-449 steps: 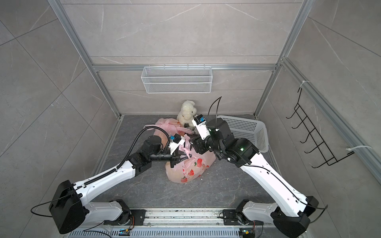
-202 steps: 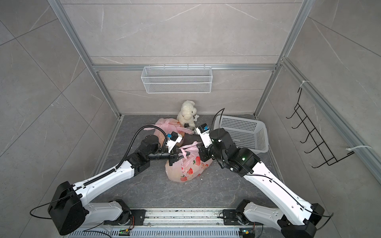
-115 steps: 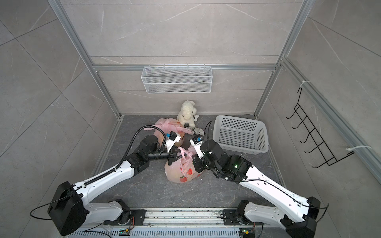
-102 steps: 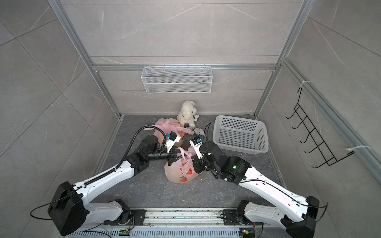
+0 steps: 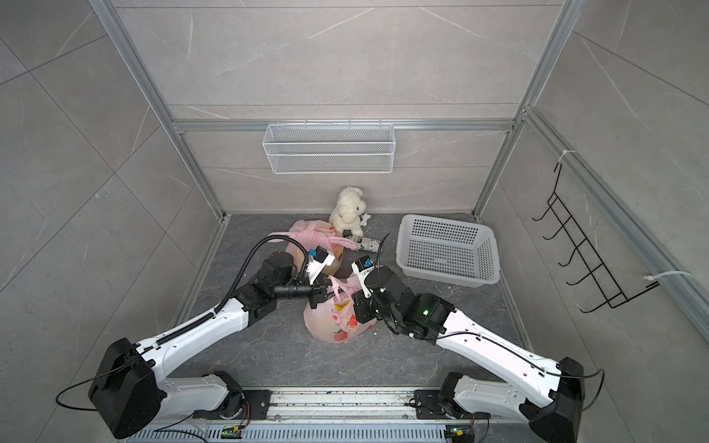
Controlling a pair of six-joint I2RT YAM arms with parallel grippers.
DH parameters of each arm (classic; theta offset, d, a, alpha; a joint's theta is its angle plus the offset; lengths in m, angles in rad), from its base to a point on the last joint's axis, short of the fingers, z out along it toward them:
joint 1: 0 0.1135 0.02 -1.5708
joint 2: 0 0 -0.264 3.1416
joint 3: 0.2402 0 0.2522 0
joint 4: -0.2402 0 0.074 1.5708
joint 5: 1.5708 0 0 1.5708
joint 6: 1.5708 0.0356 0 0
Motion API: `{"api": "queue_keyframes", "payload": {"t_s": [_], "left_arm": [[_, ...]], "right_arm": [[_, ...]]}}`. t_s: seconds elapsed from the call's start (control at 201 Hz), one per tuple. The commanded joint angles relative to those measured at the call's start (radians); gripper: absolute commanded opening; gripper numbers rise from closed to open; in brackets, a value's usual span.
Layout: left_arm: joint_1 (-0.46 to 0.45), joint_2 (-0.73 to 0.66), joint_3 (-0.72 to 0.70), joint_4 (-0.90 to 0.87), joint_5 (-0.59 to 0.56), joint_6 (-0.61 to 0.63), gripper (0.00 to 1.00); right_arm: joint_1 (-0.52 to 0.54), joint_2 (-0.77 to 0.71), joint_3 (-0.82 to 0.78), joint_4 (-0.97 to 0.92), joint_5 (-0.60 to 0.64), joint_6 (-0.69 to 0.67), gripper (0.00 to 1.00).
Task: Place the banana into a plastic bag & tie a knot
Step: Cross the plastic bag at the center of the board.
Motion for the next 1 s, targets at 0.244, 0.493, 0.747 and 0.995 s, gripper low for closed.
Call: {"api": "queue_keyframes", "payload": {"t_s": [0.244,0.493,0.747,0.995], "left_arm": [[0.019,-0.158,-0.116,0.023,-0.063,0.018,0.53],[0.017,-0.208,-0.177,0.017,-0.077,0.044,0.68],[-0.076,-0.192,-0.164,0.023,-0.163,0.114,0.75],[-0.120,-0.134,-0.148,0.158,-0.265,0.074,0.77]], "right_arm": [[0.009,0.039,0.043,-0.040,0.023,0.019,0.00],[0.009,0.037,0.062,-0.037,0.027,0.015,0.00],[0.009,0.049,0.068,-0.025,0.019,0.012,0.00],[0.009,0.060,0.061,-0.013,0.004,0.014,0.00]]}}
